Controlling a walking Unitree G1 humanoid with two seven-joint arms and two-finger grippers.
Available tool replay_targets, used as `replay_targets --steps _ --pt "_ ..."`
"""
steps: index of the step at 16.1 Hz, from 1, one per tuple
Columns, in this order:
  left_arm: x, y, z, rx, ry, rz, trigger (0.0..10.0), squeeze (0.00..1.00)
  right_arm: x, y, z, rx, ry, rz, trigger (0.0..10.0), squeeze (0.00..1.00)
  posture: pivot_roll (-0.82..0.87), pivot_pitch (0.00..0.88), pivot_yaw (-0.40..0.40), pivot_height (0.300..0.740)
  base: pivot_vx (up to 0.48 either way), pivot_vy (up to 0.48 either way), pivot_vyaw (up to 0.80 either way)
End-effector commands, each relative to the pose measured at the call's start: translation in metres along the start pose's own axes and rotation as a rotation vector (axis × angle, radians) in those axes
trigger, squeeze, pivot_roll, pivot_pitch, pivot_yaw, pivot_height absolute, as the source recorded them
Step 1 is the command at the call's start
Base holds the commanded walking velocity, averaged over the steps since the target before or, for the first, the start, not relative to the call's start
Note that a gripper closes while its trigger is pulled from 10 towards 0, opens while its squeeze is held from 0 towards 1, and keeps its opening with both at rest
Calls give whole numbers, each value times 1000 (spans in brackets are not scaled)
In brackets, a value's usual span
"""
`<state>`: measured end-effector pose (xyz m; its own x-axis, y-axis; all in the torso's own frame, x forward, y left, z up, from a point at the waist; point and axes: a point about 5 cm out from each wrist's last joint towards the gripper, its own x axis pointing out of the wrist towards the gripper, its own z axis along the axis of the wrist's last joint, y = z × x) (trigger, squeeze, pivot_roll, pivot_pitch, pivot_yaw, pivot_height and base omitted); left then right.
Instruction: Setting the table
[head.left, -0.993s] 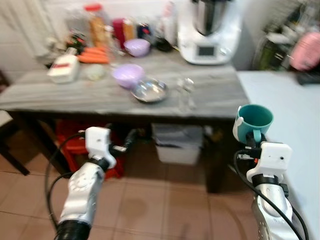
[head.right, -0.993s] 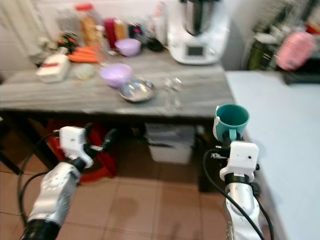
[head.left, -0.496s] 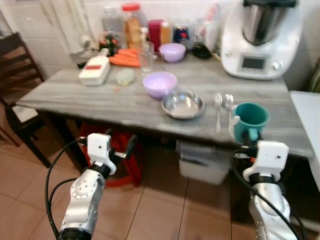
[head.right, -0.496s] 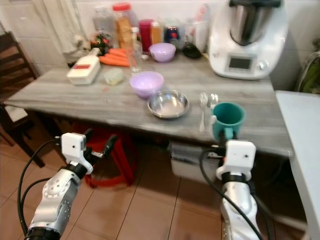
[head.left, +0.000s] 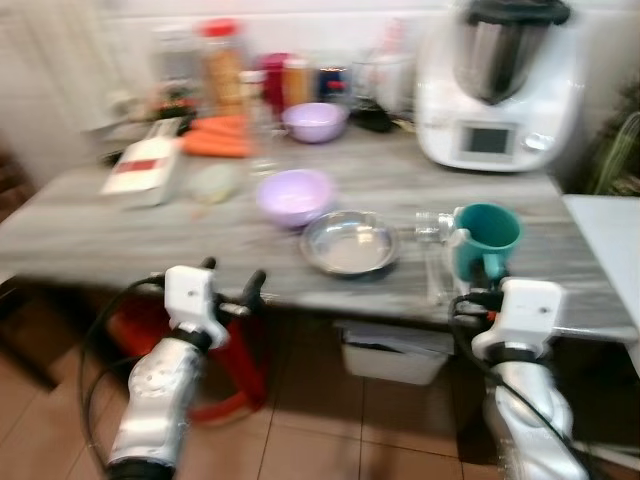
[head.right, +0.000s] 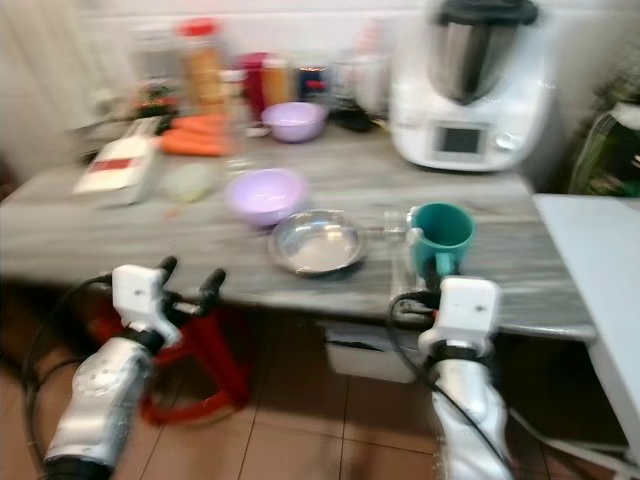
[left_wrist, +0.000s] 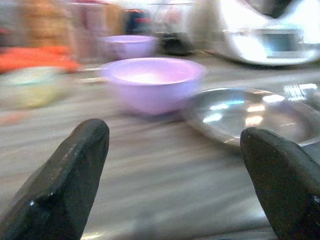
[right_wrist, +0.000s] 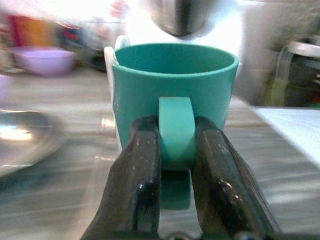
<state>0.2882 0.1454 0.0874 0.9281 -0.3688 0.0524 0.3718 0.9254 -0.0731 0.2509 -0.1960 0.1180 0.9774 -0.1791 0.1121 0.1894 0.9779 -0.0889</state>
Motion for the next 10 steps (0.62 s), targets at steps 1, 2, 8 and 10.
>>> replay_targets --steps 1,2,8,10 --pt "-5 10 2 24 4 19 10000 0 4 7 11 21 -48 15 10000 0 -69 0 39 740 405 0 0" --pt "-5 9 2 23 4 20 10000 0 5 8 12 21 -49 16 10000 0 -69 0 39 740 375 0 0" --pt "-16 10 6 37 -26 48 10000 0 10 14 18 4 -78 56 10000 0 -59 0 29 740 0 0 0" --pt "-23 7 6 47 -30 22 10000 0 14 15 21 0 -91 72 10000 0 -55 0 26 740 0 0 0"
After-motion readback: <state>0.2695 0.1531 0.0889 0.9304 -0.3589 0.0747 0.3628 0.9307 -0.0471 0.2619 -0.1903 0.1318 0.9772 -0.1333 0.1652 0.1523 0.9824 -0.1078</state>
